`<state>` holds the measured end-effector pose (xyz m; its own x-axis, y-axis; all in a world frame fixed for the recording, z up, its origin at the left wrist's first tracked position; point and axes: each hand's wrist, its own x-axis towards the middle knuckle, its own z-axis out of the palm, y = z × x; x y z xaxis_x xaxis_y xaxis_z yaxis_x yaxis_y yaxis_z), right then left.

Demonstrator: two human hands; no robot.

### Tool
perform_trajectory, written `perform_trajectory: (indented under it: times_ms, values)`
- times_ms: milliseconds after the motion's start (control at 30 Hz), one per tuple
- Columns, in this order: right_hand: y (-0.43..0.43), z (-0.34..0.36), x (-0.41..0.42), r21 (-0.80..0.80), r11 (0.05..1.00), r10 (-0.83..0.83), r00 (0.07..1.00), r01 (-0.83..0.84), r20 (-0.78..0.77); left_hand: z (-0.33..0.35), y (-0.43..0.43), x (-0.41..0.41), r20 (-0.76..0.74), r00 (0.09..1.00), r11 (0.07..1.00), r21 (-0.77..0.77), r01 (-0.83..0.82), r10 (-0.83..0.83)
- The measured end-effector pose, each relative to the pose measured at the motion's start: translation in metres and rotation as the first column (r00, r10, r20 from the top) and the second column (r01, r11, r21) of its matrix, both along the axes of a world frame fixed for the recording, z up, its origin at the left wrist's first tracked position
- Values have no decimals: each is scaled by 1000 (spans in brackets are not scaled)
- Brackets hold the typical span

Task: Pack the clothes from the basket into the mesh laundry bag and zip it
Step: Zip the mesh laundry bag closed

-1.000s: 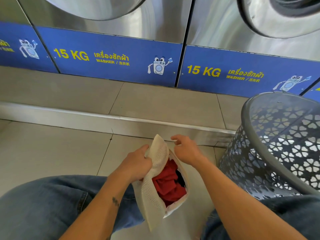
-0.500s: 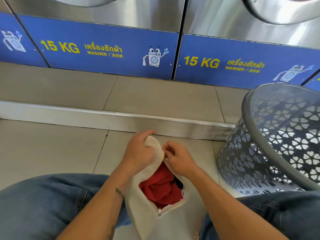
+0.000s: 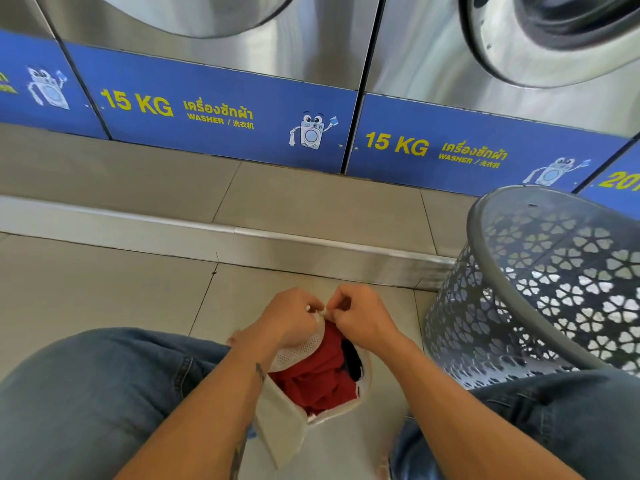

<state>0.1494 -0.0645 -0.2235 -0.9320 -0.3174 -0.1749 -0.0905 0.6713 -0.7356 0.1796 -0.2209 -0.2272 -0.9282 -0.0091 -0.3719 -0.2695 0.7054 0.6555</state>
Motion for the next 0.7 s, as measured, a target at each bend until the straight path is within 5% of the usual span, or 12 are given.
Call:
perform_trajectory:
  times_ms: [267, 467, 700]
  values:
    - [-8, 0, 8, 95, 994, 46, 996, -53, 78, -11, 1, 10, -206, 974, 963, -267, 34, -91]
    - [-2, 5, 3, 48, 999, 13, 982, -23, 190, -11, -23, 7, -328, 930, 944, -218, -248, 169]
    - [31, -6, 14, 0, 995, -91, 920, 98, 380, -8, -59, 6, -302, 839, 831, -196, -520, 454]
